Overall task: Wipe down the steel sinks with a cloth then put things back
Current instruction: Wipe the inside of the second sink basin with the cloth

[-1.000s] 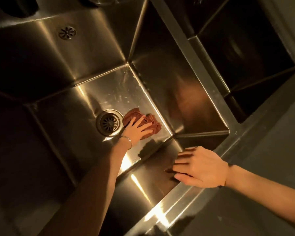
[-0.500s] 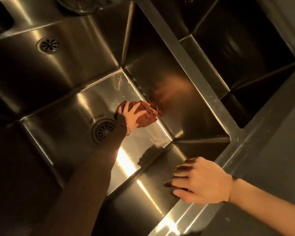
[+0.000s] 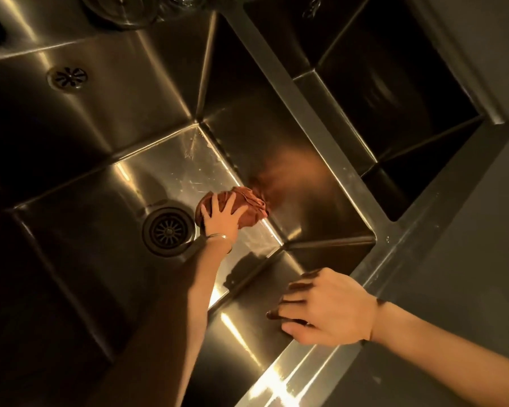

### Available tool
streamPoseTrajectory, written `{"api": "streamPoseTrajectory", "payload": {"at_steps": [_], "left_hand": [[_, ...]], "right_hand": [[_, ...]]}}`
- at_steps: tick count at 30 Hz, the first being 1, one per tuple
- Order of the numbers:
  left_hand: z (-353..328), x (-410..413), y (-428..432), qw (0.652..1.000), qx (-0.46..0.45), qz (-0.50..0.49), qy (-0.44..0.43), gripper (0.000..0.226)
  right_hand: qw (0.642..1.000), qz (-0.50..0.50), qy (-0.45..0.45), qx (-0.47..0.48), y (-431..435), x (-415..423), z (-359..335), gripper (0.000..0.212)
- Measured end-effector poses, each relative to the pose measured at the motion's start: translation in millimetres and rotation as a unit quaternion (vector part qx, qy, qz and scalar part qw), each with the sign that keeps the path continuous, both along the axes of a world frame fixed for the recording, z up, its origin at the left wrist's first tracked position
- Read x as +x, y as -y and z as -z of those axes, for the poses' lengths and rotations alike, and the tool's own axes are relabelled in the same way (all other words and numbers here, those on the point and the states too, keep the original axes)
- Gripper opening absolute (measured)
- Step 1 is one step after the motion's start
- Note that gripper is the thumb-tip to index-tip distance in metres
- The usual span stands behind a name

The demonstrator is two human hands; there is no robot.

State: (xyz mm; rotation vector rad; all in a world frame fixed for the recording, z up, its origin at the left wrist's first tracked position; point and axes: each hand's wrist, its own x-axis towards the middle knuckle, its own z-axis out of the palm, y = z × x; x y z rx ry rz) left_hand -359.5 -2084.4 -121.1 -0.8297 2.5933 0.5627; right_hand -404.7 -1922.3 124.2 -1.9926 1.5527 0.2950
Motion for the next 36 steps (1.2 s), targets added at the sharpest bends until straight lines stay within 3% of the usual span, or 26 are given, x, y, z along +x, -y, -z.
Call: {"api": "streamPoseTrajectory", "payload": {"at_steps": [2,8,11,13,16,19,26,31,34,36], "left_hand": [[-10,-11,-8,0.999,-0.005,-0.015,0.038,0.054],[5,36,-42,0.968,0.013,0.252,-0.003,0.055],[13,29,-46,0.952,-0.026,0.303,0.031,0.048],[14,10,-36,0.964,-0.026,0.262,0.024,0.046],[9,-17,-1,0.992,-0.021,0.126,0.025,0.047],[7,-16,13,0.998,-0.018,0.050,0.025,0.048],[18,-3,14,0.983,-0.018,0.184,-0.016,0.052],[9,-23,79,0.999,-0.045,0.013,-0.006,0.053],[0,-25,93,0.998,-0.054,-0.020,0.019,0.052],[1,-19,73,0.998,-0.053,-0.044,-0.017,0.057]], "right_hand": [[1.000,0.001,0.023,0.006,0,-1,-1,0.046],[0.997,-0.041,0.056,-0.042,6,-19,0,0.033],[0.995,-0.069,0.028,-0.067,27,-59,-7,0.029],[0.992,-0.098,-0.005,-0.077,43,-88,-15,0.027],[0.986,-0.127,-0.047,-0.101,66,-123,-24,0.028],[0.979,-0.150,-0.058,-0.125,85,-144,-26,0.028],[0.969,-0.204,-0.059,-0.126,131,-143,1,0.029],[0.975,-0.174,-0.057,-0.125,128,-151,8,0.028],[0.974,-0.176,-0.065,-0.128,129,-151,9,0.027],[0.973,-0.179,-0.069,-0.130,130,-151,9,0.025]]}}
